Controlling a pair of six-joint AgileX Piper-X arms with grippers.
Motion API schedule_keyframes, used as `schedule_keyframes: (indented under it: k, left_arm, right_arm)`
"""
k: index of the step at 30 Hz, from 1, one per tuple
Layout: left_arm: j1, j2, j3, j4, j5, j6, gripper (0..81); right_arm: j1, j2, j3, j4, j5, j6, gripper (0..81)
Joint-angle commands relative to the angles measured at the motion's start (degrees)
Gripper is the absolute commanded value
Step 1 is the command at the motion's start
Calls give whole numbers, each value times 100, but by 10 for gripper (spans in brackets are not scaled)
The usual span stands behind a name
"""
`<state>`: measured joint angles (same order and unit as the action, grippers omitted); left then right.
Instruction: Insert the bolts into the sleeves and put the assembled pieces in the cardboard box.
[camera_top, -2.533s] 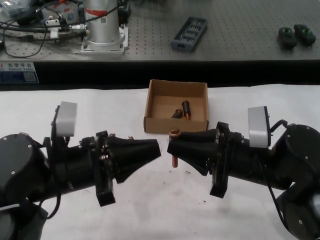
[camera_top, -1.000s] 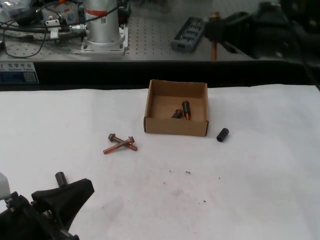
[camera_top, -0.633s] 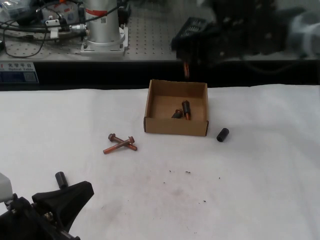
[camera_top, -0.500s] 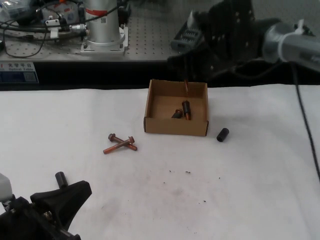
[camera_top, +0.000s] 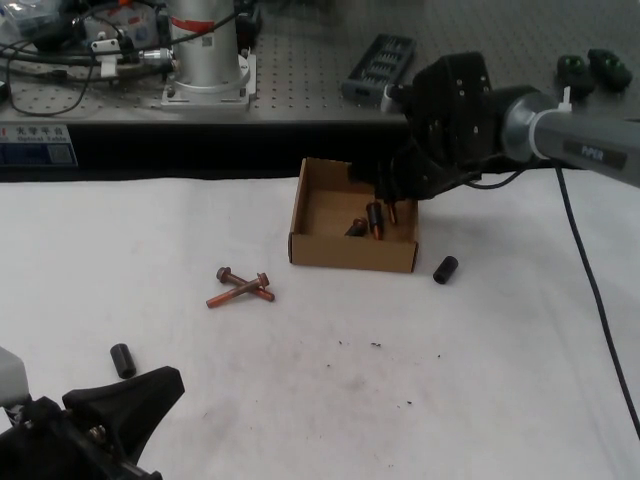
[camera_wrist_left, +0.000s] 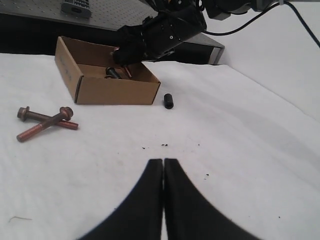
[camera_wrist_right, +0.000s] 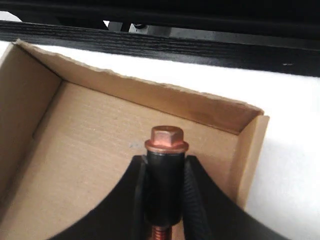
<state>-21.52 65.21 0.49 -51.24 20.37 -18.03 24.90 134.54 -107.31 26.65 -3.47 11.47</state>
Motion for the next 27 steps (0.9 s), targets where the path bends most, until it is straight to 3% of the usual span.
schedule_keyframes:
  k: [1,6,9,15,27]
  left_arm:
    - [19,-38,-49,-5,-58,131,7]
    - [19,-38,-49,8,-58,169,7]
    - [19,-38,-49,8,-58,169,7]
    - [19,-38,-49,18,-58,167,7]
    - [19,-38,-49,23,-80,167,7]
  right_arm:
    - [-70,46,-88,0,13,-77,73]
    - [-70,46,-88,1,-294,-77,70]
    - [-70,46,-88,-37,-452,-77,3]
    - [-70,46,-88,-89,-567,514,320]
    - [48,-772,-88,225,-1746,980,343]
